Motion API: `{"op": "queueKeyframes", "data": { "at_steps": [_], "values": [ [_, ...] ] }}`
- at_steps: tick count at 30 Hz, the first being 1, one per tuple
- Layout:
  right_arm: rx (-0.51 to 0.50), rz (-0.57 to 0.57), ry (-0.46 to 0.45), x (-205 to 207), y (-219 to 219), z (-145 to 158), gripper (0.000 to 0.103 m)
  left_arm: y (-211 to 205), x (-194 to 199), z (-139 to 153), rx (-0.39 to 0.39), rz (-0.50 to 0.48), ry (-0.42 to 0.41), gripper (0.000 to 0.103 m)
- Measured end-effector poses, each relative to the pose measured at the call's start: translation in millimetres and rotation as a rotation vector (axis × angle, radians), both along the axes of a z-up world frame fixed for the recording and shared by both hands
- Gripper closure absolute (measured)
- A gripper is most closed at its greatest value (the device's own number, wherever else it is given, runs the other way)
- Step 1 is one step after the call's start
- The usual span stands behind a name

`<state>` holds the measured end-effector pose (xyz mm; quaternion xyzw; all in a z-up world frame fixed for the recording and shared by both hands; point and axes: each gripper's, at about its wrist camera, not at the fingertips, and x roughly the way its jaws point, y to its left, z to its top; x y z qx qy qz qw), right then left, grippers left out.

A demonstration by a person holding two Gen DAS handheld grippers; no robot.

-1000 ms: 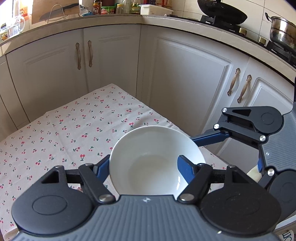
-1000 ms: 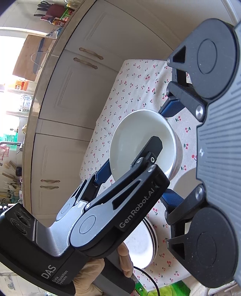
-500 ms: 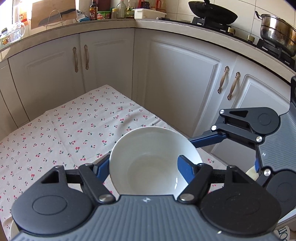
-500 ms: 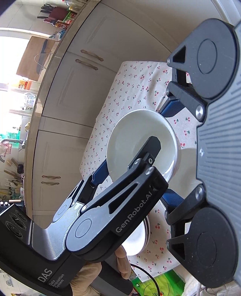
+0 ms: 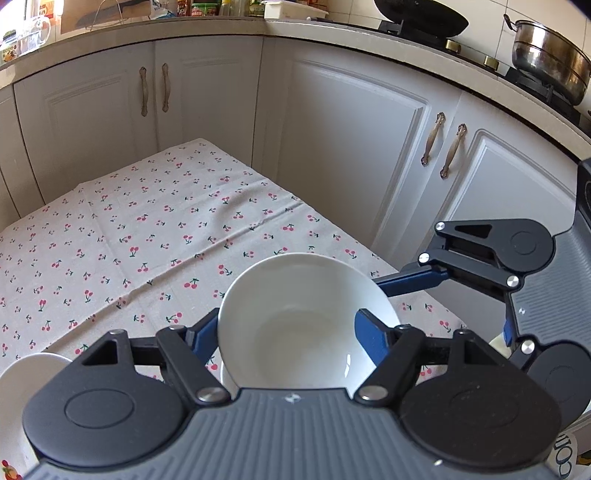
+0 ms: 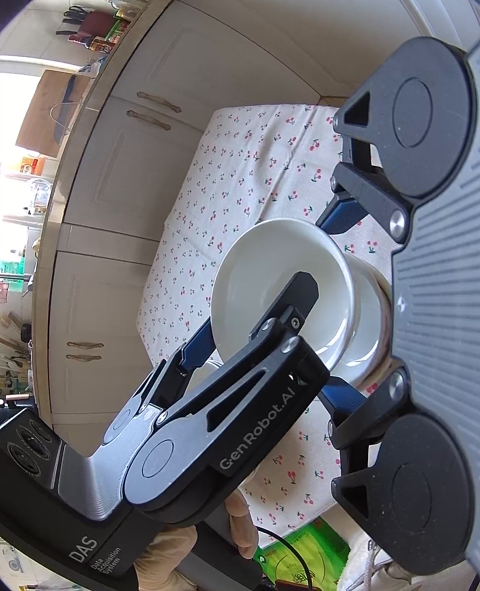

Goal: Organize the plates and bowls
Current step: 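Lower the held bowl onto the bowl stack with the left tool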

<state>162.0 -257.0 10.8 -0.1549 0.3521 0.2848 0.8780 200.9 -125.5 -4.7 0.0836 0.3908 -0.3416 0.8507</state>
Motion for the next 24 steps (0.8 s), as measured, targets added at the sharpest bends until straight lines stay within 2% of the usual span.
{"op": "queueKeyframes", "data": {
  "at_steps": [24],
  "values": [
    [-0.005, 0.0, 0.019, -9.8, 3.8, -12.5, 0.016, 7.2, -1.4, -15.4, -0.043, 0.002, 0.044, 0.028]
  ]
}}
